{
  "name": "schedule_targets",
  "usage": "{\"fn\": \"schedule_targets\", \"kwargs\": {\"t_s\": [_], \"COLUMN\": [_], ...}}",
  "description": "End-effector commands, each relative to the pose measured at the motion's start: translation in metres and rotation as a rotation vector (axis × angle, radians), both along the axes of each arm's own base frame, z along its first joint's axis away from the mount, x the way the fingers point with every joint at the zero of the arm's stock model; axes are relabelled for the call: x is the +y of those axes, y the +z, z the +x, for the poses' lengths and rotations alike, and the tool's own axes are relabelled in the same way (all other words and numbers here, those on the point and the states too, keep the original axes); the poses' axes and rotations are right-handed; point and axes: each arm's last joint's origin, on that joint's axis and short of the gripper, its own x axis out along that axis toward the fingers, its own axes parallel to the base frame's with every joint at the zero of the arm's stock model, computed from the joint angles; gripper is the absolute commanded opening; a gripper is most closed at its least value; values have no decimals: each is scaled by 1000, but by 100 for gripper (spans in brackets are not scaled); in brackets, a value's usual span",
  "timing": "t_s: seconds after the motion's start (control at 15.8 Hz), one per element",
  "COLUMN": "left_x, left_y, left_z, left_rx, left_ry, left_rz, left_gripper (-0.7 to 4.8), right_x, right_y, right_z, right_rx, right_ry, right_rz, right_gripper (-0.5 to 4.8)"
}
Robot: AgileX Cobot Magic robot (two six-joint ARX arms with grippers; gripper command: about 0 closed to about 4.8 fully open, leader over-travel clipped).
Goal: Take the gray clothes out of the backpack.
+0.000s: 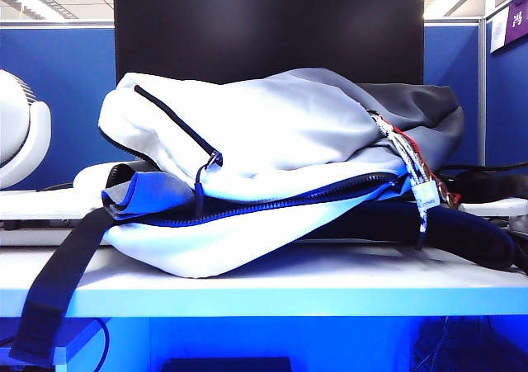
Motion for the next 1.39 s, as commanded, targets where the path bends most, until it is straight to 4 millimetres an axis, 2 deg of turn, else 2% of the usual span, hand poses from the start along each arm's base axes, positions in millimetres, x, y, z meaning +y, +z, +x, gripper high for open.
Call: {"fn": "schedule_targets", "kwargs": {"t_s": [0.06, 0.19, 0.32, 0.44, 0.57, 0.63, 0.76, 0.82, 0.89, 0.95, 1.01, 1.08, 1.14, 1.2, 1.27, 1.33, 1.39], "left_x": [0, 0, 0, -2, -5, -6, -7, -8, -8, -8, -7, -7, -7, -6, -6, -5, -5], "left_y": [2, 2, 2, 2, 4, 8, 11, 12, 15, 15, 15, 15, 15, 15, 15, 15, 15], "left_z": [0, 0, 0, -1, -2, -3, -4, -5, -6, -6, -6, -5, -5, -5, -5, -5, -4], "left_rx": [-17, -18, -16, -19, 1, 23, 20, 12, -7, -14, -15, -15, -22, -31, -41, -47, -50], "left_ry": [1, 1, -2, -72, -187, -276, -328, -351, -368, -368, -355, -341, -330, -311, -288, -265, -251], "left_rz": [-2, -2, -10, -9, -146, -295, -344, -352, -358, -358, -360, -360, -351, -338, -321, -319, -320], "left_gripper": [-6, -5, -5, -5, -5, -5, -5, -5, -5, -5, -5, -5, -5, -5, -5, -5, -5], "right_x": [0, 0, 3, 10, 15, 21, 29, 34, 45, 53, 80, 100, 120, 159, 184, 208, 223], "right_y": [0, -1, -1, -1, 9, 30, 55, 67, 86, 95, 110, 115, 117, 117, 112, 105, 98], "right_z": [0, 0, 0, 0, -2, -8, -16, -16, -11, -5, 15, 29, 41, 62, 78, 94, 106], "right_rx": [-6, 7, 0, 19, -36, -236, -392, -378, -343, -315, -221, -159, -111, -41, -2, 38, 75], "right_ry": [6, 7, 93, 347, 499, 598, 660, 698, 770, 803, 889, 924, 944, 928, 882, 854, 833], "right_rz": [2, 5, 91, 310, 470, 534, 531, 547, 479, 421, 298, 235, 177, 48, -59, -147, -190], "right_gripper": [-1, -1, -1, -1, -1, -1, -1, -1, 0, 0, 0, 7, 41, 176, 318, 390, 437]}}
